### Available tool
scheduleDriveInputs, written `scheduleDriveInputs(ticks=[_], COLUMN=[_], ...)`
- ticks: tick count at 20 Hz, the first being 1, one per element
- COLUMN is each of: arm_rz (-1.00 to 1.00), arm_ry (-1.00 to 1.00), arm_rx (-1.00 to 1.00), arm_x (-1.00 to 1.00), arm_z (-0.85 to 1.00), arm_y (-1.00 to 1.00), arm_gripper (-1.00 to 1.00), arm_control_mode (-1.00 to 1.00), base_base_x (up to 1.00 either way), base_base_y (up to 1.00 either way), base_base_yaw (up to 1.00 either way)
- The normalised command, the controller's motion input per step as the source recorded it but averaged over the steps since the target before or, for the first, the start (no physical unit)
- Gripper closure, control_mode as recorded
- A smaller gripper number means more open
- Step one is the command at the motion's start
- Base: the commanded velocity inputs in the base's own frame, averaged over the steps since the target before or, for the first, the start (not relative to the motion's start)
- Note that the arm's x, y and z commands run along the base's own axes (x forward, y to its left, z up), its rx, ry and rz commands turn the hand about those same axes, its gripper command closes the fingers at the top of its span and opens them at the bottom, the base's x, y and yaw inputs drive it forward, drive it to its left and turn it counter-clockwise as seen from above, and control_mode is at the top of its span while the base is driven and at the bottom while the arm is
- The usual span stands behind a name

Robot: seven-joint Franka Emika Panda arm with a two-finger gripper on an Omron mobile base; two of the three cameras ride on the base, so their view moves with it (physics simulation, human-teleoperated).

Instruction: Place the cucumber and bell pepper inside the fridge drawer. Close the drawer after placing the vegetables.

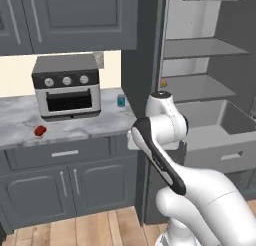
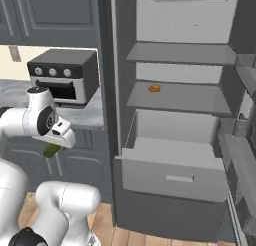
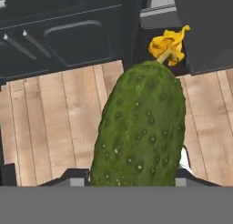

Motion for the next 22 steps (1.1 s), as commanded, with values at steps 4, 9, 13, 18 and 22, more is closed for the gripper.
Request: scheduleDriveInputs(ticks=[4,9,13,18,22], arm_rz=[0.0,0.0,0.0,0.0,0.0], arm_ry=[0.0,0.0,0.0,0.0,0.0], arm_rx=[0.0,0.0,0.0,0.0,0.0], arm_x=[0.0,0.0,0.0,0.0,0.0], arm_z=[0.0,0.0,0.0,0.0,0.0], arm_y=[0.0,0.0,0.0,0.0,0.0], arm_gripper=[1.0,1.0,1.0,1.0,1.0], arm_control_mode=[1.0,1.0,1.0,1.0,1.0], base_base_x=[0.33,0.2,0.38,0.37,0.12], base_base_y=[-0.94,-0.58,-0.29,-0.35,-0.49], base_base_yaw=[0.0,0.0,0.0,0.0,0.0])
